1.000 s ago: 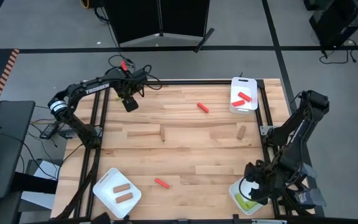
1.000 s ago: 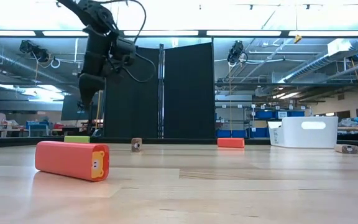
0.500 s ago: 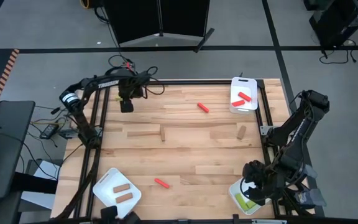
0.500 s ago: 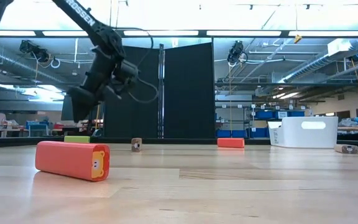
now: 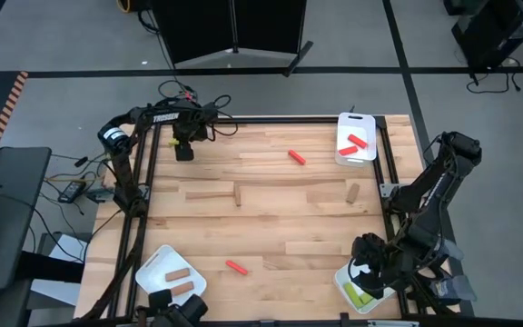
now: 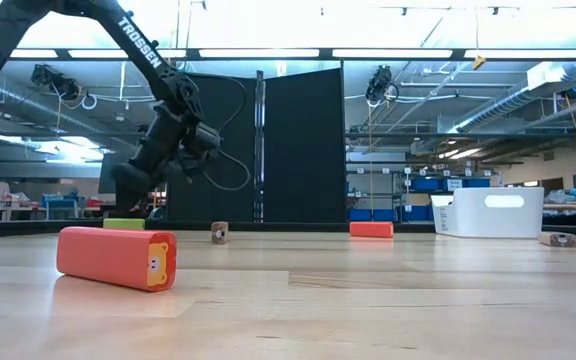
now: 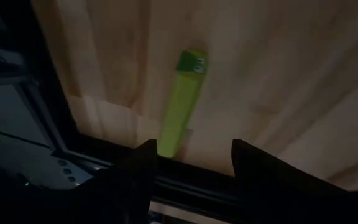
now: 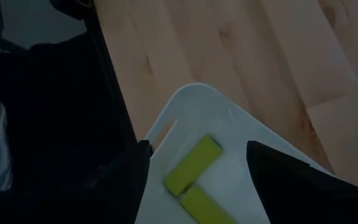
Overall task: Sort blocks
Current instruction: Put the green block into the bottom right bin
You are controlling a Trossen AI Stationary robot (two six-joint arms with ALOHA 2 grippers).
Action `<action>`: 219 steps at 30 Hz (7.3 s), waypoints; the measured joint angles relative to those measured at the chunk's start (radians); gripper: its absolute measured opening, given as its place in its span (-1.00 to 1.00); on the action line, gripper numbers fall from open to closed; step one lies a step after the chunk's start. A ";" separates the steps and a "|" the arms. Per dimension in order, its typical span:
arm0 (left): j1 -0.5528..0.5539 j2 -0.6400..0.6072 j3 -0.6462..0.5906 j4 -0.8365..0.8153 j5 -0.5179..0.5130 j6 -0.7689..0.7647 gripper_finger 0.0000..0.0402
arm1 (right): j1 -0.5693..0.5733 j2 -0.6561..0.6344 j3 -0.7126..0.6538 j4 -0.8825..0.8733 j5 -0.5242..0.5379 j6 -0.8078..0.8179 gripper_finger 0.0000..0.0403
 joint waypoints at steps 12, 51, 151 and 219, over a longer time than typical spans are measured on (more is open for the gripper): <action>0.008 0.000 0.005 -0.003 0.011 0.032 0.08 | -0.009 0.000 0.000 0.000 0.000 -0.003 0.38; 0.110 -0.003 0.308 -0.299 0.177 -0.444 0.65 | 0.018 0.000 0.000 -0.005 0.128 -0.213 0.38; -0.325 -0.265 0.133 0.100 0.443 -0.284 -0.70 | -0.096 -0.052 0.017 0.136 0.441 -0.507 0.38; -1.048 0.866 1.109 1.376 0.887 -0.808 -0.05 | -0.331 -0.349 0.220 1.066 0.839 -2.008 0.32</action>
